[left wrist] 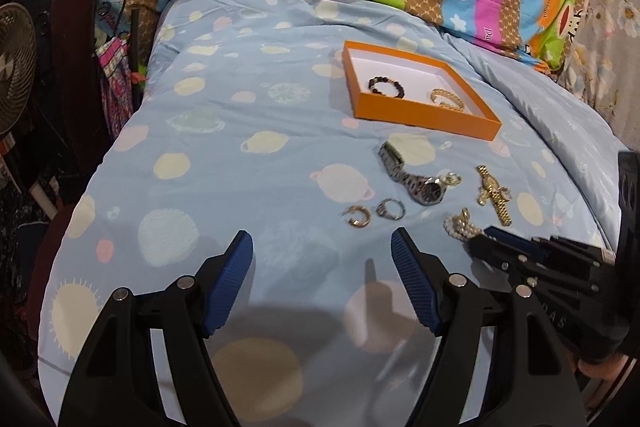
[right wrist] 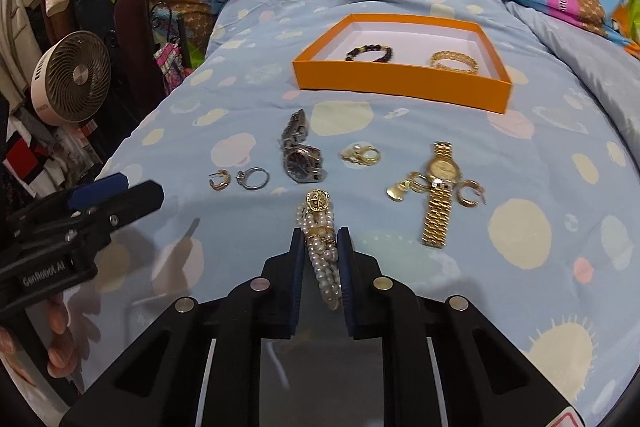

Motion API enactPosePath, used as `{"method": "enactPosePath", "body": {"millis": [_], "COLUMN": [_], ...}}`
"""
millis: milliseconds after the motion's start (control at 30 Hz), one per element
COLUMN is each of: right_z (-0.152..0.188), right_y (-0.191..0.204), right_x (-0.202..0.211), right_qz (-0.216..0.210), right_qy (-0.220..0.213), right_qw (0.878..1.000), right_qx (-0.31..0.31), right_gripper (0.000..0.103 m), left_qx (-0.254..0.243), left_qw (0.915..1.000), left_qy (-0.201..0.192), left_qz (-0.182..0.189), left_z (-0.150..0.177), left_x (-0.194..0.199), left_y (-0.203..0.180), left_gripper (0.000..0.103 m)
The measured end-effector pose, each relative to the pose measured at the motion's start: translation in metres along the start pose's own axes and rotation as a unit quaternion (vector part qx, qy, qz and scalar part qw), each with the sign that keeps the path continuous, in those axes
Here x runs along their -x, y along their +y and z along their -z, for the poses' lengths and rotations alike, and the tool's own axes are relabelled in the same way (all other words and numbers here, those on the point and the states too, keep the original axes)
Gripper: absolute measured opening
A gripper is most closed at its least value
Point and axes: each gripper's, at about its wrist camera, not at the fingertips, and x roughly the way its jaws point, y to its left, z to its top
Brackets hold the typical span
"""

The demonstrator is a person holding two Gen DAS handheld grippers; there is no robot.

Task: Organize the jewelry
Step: 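Grasp the pearl bracelet by its gold clasp with the right tool, then grasp the silver watch with the left tool while the right tool holds the pearl bracelet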

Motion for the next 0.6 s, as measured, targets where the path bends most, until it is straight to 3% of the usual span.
{"method": "enactPosePath", "body": {"millis": [333,433,600], "right_z": [0.025,0.027,0.028], "right_y": [-0.036,-0.045,-0.049], "right_x": [0.029,0.028,0.027], "right_qz": [0.02,0.017,0.008], "right_qy": [-0.02,-0.018,-0.02], "right_qw": [0.998,0.997,0.996], "right_qx": [-0.059,-0.073,-0.082], "right_gripper": [0.015,0.015,0.015], "left_qx": [-0.043,-0.049,-0.054], "left_qw": [0.9977,0.9971,0.996], "left_qy": [0.03,0.042,0.06], "left_qz": [0.044,0.041,0.038], "left_z": [-0.03,-0.031,-0.03], "left_x": [-0.042,-0.061,-0.078], "left_y": [-0.065,-0.078,-0.086], "left_gripper": [0.069,0.069,0.049]}}
